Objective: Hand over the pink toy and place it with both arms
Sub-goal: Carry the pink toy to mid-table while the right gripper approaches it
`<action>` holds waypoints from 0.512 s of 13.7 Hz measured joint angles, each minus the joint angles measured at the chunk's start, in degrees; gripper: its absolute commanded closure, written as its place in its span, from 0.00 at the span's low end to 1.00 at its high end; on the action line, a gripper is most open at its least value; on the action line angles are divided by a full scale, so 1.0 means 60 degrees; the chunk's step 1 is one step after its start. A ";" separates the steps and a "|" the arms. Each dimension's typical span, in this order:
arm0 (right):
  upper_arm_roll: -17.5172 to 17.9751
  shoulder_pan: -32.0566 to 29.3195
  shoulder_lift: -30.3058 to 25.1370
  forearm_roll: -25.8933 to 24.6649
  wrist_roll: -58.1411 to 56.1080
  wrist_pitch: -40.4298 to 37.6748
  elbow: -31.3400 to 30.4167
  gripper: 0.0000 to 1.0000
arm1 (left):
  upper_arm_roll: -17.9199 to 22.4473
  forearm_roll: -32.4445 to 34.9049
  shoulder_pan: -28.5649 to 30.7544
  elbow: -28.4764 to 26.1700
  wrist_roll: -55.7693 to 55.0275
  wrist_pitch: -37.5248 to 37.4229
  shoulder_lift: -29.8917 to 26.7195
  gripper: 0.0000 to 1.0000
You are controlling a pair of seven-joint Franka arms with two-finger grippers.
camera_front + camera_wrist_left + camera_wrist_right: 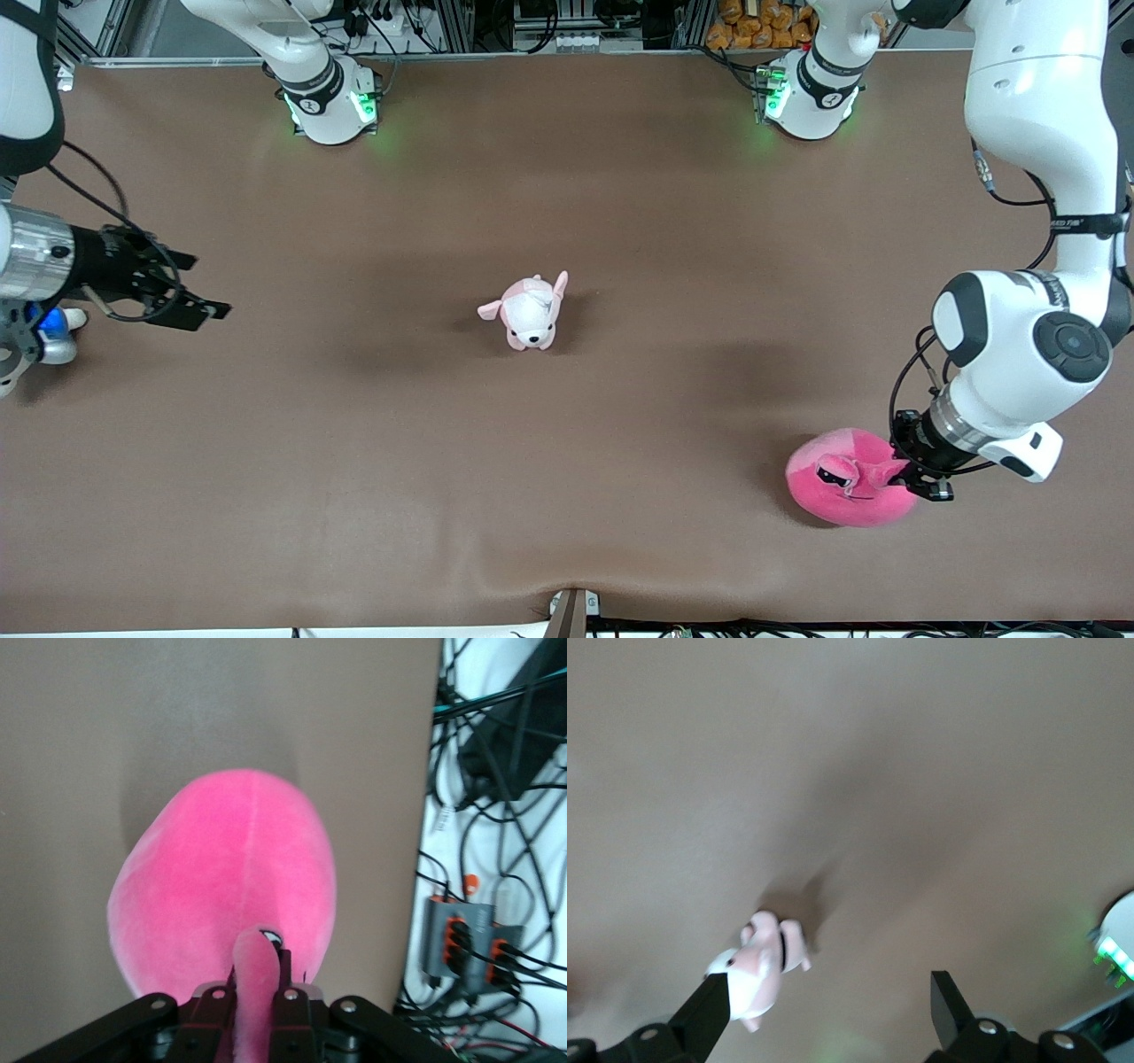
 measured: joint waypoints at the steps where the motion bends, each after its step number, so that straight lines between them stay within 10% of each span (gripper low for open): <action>1: 0.0003 0.0127 0.0001 0.0285 0.0630 0.0001 0.0001 0.00 | -0.0061 0.0000 -0.0031 0.0013 0.0000 -0.0243 -0.0237 1.00; 7: 0.0013 0.1043 0.0042 0.1823 0.4146 0.0904 -0.0004 0.00 | -0.0175 0.0219 -0.1455 0.0016 -0.0394 -0.2729 -0.1558 1.00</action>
